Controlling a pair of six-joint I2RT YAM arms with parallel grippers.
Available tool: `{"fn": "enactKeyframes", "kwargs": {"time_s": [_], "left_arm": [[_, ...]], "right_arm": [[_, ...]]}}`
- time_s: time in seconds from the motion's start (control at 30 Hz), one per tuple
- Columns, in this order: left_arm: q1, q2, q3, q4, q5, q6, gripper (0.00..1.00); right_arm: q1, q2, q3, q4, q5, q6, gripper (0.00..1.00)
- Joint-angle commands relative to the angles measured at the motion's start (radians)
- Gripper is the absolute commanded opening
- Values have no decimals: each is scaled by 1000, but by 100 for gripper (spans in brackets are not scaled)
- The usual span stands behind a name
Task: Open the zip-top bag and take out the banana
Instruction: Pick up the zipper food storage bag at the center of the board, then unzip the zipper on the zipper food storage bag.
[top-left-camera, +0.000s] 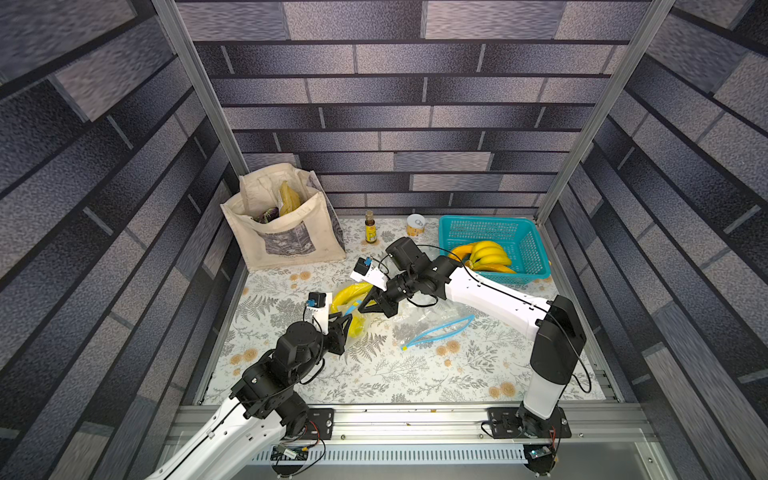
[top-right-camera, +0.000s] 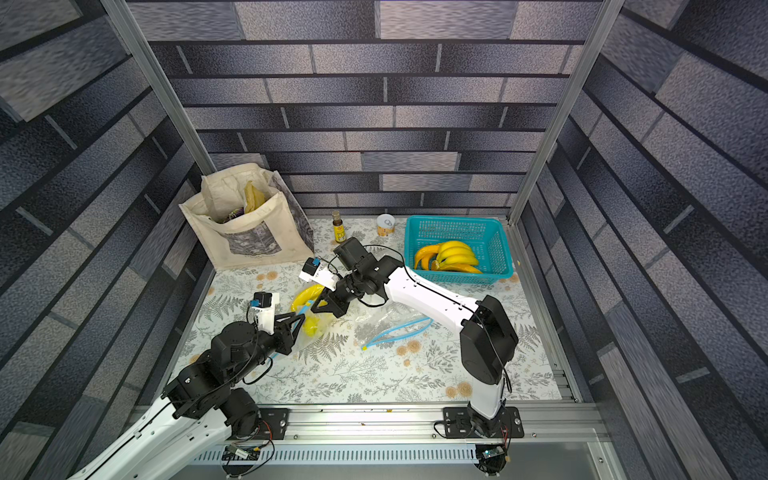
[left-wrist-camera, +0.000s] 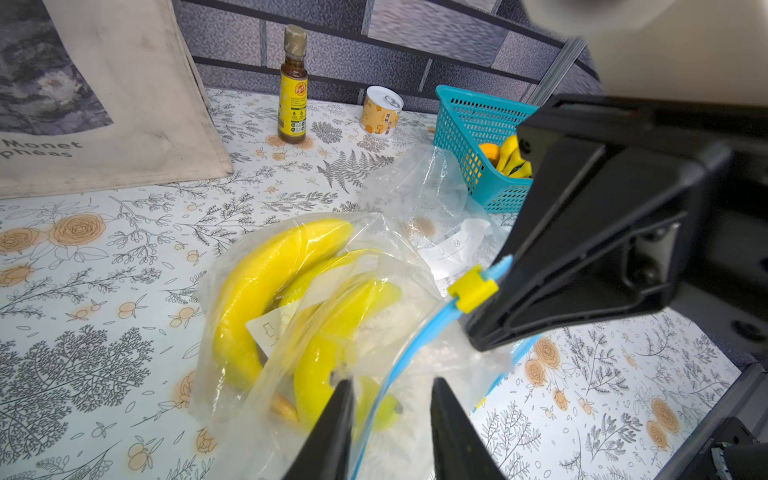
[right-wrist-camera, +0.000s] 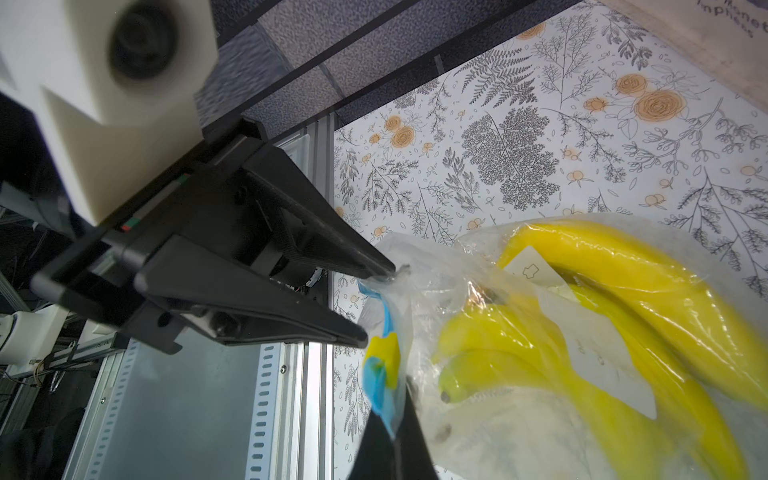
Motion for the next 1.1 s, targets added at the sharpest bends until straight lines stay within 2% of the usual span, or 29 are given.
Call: {"fn": "enactKeyframes", "kwargs": {"time_s": [0.0,0.27,0.6,0.83,1.07], "left_arm": [[-7,2,41,57,-12,51,34],[-5,76,44,139,66,81,31],[0,48,49,149,79,111,32],[7,81,52,168,176,109,30],[13,85,55,157,183,128,26]], "right_arm": [[-7,0,21,-16,-27,19,0],[-7,-15,11,-13,-62,0,0],[-8,-5,21,-45,-92,-30,0],[-7,-10,18,-39,-147,-47,0],[-8,-14,25,-66,-155,-67,0]]}}
